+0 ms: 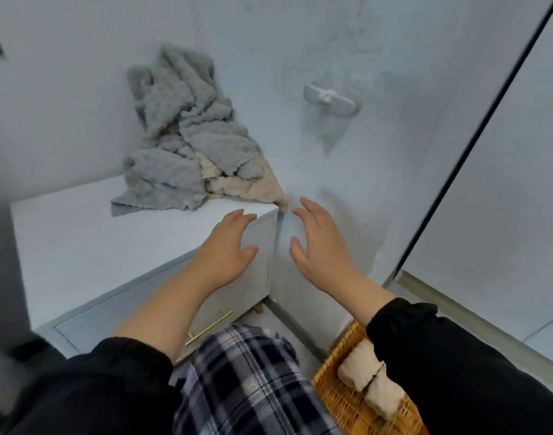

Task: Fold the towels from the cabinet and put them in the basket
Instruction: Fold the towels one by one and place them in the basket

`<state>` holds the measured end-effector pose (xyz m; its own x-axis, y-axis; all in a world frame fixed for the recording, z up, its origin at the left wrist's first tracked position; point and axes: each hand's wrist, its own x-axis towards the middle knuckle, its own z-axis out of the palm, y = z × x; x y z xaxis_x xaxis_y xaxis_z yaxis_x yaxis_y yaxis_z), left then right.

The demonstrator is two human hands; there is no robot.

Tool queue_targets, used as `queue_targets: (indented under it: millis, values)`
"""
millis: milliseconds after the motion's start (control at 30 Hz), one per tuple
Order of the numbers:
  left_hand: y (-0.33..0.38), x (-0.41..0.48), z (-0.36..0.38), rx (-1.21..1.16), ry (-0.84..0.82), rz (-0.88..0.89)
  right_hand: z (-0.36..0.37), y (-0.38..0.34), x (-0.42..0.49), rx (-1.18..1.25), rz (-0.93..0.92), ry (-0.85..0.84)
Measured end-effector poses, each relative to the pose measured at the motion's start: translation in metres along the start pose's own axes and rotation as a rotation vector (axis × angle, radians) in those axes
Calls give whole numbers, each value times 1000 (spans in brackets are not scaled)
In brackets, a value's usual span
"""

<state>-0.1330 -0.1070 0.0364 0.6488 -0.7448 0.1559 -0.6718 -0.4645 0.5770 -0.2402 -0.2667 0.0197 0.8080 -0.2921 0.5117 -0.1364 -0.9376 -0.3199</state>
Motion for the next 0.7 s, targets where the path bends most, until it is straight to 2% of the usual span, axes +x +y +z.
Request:
queue_targets:
  millis: [133,300,400,500,700]
  values:
    - [-40,-9,-36,-28,200,-127,36,-50,40,134,46,-52]
    - [-94,-20,-51,-97,362,-337,91,-106,73,394,231,-53]
    - [-115,-12,-57,-136,367,-415,117,-119,81,391,223,-57]
    - [-134,-1,-62,-102,372,-406,136,-115,94,343,211,-18]
    - [-172,9,-38,399,111,-536,151,-74,130,239,449,193]
